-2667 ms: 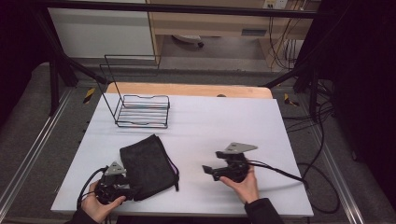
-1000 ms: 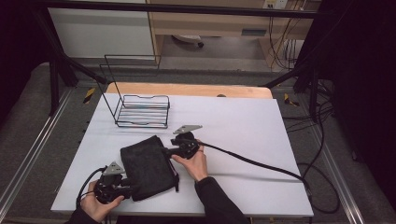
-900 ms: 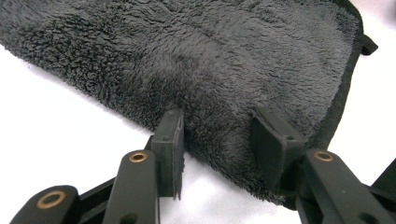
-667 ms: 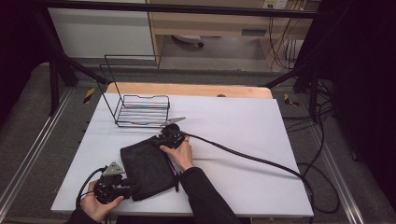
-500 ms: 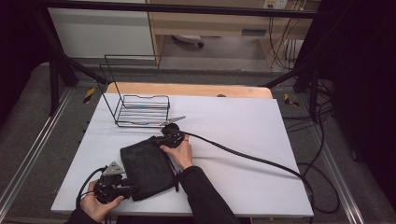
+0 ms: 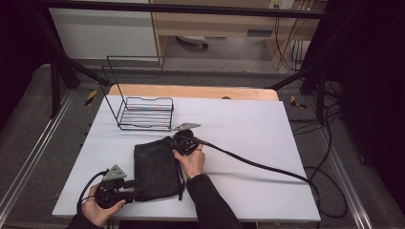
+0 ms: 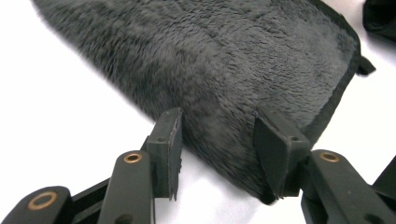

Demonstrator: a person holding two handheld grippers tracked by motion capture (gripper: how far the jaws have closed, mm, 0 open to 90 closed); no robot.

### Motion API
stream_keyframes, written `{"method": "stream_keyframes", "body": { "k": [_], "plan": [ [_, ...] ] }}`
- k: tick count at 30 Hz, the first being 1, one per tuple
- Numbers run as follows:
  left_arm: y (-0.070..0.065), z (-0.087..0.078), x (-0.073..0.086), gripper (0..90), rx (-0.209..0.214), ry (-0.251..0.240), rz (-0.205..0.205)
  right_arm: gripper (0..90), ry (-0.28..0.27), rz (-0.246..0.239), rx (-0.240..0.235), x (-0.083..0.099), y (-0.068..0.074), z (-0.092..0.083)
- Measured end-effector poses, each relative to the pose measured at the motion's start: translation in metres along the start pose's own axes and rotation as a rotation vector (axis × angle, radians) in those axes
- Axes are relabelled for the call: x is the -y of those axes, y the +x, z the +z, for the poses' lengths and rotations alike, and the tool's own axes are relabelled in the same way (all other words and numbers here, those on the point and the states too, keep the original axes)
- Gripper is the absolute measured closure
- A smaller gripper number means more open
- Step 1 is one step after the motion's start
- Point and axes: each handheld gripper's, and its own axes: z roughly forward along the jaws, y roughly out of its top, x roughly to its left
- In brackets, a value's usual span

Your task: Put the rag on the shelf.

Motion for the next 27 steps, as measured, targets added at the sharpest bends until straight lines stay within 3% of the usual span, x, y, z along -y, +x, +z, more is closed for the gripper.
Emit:
{"method": "stream_keyframes", "body": {
  "k": [3, 6, 9, 11, 16, 21, 27],
  "plan": [
    [0.001, 0.000, -0.001, 52.8, 0.004, -0.008, -0.005, 80.0, -0.009, 0.031, 0.058, 0.006, -0.007, -0.015],
    [0.000, 0.003, -0.001, 55.9, 0.021, 0.000, -0.006, 79.5, -0.012, 0.047, 0.087, 0.013, -0.012, -0.024],
    [-0.002, 0.008, -0.002, 63.3, 0.043, 0.022, -0.015, 73.8, 0.001, 0.050, 0.081, 0.017, -0.019, -0.020],
    [-0.002, 0.008, -0.004, 67.4, 0.050, 0.035, -0.027, 66.6, -0.028, 0.041, 0.084, 0.020, -0.022, -0.020],
    [0.000, 0.008, -0.007, 84.6, 0.069, 0.057, -0.038, 49.1, -0.066, 0.000, 0.083, 0.022, -0.027, -0.036],
    [0.004, 0.001, -0.009, 86.9, 0.082, 0.074, -0.039, 33.7, -0.084, -0.031, 0.070, 0.024, -0.028, -0.057],
    [0.006, -0.004, -0.006, 86.9, 0.069, 0.070, -0.029, 23.0, -0.098, -0.051, 0.060, 0.022, -0.025, -0.074]
  ]
}}
